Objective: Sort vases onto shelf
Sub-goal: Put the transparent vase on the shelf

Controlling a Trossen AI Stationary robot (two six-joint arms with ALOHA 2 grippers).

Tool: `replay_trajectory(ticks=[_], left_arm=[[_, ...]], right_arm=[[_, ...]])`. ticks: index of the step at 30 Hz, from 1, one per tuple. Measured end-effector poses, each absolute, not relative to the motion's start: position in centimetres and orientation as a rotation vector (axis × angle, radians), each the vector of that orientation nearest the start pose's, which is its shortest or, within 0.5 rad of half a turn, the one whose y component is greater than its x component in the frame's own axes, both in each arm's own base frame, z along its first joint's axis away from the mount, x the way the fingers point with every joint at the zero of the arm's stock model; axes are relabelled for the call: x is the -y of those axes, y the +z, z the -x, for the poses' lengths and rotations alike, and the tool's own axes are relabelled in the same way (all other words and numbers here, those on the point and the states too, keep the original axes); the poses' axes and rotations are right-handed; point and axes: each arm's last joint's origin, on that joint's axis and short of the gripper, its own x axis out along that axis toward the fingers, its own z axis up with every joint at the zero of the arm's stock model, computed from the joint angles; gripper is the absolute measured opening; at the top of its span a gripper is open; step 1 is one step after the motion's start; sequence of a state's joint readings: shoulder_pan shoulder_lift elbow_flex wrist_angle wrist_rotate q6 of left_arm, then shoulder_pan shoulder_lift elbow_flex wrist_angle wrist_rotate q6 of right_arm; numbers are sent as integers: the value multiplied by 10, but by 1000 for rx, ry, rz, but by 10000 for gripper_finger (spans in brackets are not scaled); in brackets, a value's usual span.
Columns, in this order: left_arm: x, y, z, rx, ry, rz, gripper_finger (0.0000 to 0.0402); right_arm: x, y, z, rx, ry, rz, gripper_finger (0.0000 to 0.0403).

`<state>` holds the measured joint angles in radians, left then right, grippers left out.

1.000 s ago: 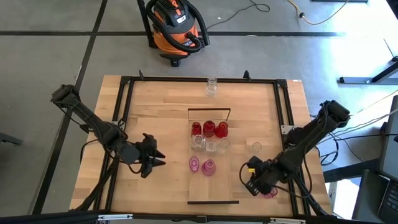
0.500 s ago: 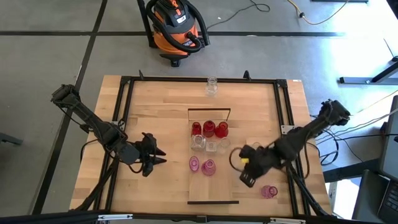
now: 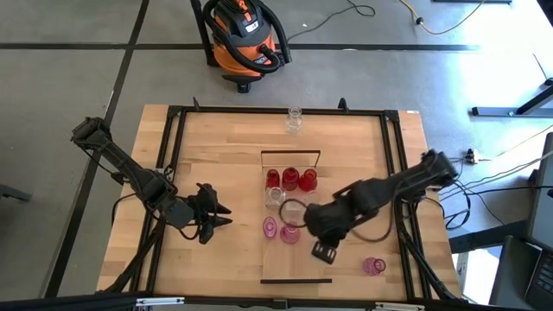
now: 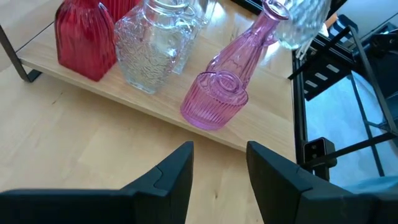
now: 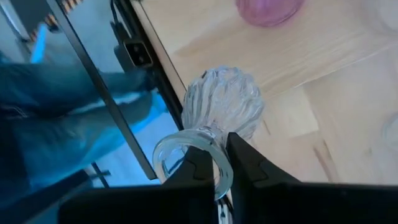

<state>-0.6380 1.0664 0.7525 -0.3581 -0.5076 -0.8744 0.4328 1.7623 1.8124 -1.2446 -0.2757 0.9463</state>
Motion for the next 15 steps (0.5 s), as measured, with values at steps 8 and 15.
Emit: replay_trajectory(ticks=[8, 15], left_arm=[[118, 258, -183, -567, 130, 498, 143], [117, 259, -185, -547, 172, 658, 143]], right_arm=[[-167, 335, -343, -1417, 44, -640, 2], [-177, 326, -352, -1398, 74, -660, 2]])
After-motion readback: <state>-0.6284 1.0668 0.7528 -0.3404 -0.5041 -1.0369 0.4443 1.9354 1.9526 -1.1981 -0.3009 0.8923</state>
